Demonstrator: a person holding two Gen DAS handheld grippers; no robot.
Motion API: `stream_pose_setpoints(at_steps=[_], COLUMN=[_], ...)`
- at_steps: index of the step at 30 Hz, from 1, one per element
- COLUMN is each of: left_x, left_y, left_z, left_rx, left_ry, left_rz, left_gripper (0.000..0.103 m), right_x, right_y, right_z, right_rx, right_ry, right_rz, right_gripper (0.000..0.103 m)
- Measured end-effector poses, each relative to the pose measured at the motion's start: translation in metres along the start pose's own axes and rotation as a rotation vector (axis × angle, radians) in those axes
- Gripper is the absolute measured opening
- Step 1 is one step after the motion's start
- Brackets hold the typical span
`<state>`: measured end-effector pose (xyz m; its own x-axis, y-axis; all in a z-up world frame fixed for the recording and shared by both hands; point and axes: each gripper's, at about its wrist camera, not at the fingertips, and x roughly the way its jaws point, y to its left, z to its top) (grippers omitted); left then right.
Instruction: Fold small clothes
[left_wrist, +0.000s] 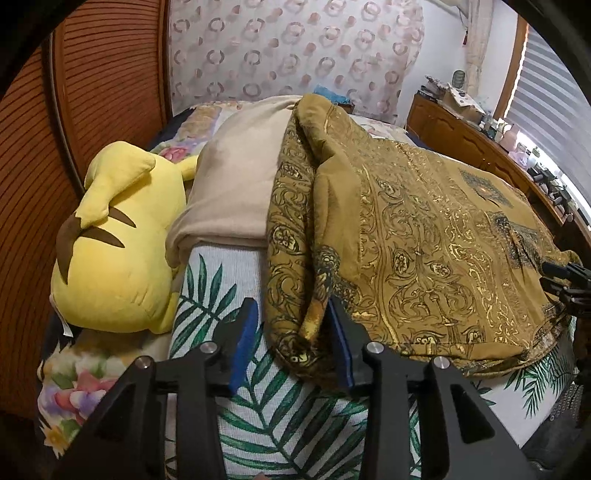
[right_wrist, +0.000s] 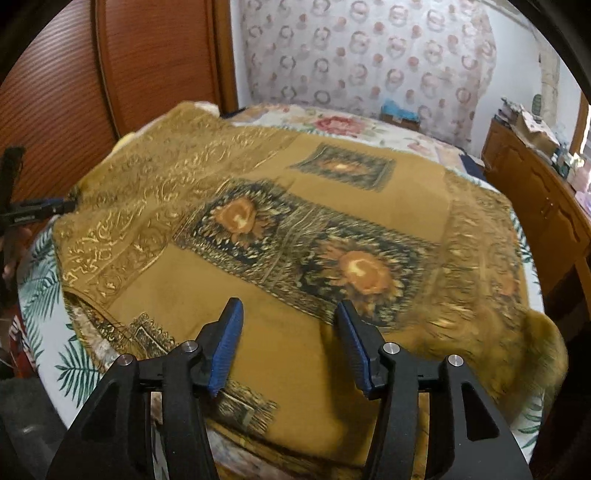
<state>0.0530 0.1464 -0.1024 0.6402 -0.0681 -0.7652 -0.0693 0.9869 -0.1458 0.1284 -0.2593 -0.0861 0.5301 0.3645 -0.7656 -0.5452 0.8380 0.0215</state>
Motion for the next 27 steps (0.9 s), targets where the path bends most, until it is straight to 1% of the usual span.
stream_pose_setpoints(at_steps=[6, 9, 13, 18, 21, 24, 27], left_x=[0.001, 0.003, 0.004, 0.004, 0.004, 0.004, 0.005], left_y=[0.0, 0.0, -0.002, 0.001, 0.003, 0.007, 0.01], left_z=[-0.001, -0.001, -0.001, 0.0, 0.001, 0.002, 0.003], left_rx=[0.003, 0.01, 0.02, 0.006, -0.002, -0.027, -0.045], left_ry=[-0.003, -0.007, -0.014, -0.017, -0.016, -0.022, -0.02], left_rz=[0.0, 0.007, 0.017, 0.003, -0.005, -0.048, -0.068], left_gripper=[0.039, 0.04, 0.041, 0.041, 0.041, 0.04, 0.039], right_x=[0.01, 0.013, 0.015, 0.016, 0.017, 0.018, 0.019], right_y=[0.014, 0.015, 0.017, 0.016, 0.014, 0.014, 0.015], right_z=[0.0, -0.001, -0.001, -0.001, -0.001, -0.001, 0.0], right_rx=[-0.027, -0.027, -0.032, -0.021, -0.011, -0.011, -0.009], right_ry=[0.02, 0.017, 0.024, 0.029, 0.032, 0.033, 0.034], right_rz=[-0.016, -0.017, -0.027, -0.036, -0.031, -0.032, -0.029], right_gripper=[0.069, 0.073, 0.078, 0.083, 0.085, 0.086, 0.088])
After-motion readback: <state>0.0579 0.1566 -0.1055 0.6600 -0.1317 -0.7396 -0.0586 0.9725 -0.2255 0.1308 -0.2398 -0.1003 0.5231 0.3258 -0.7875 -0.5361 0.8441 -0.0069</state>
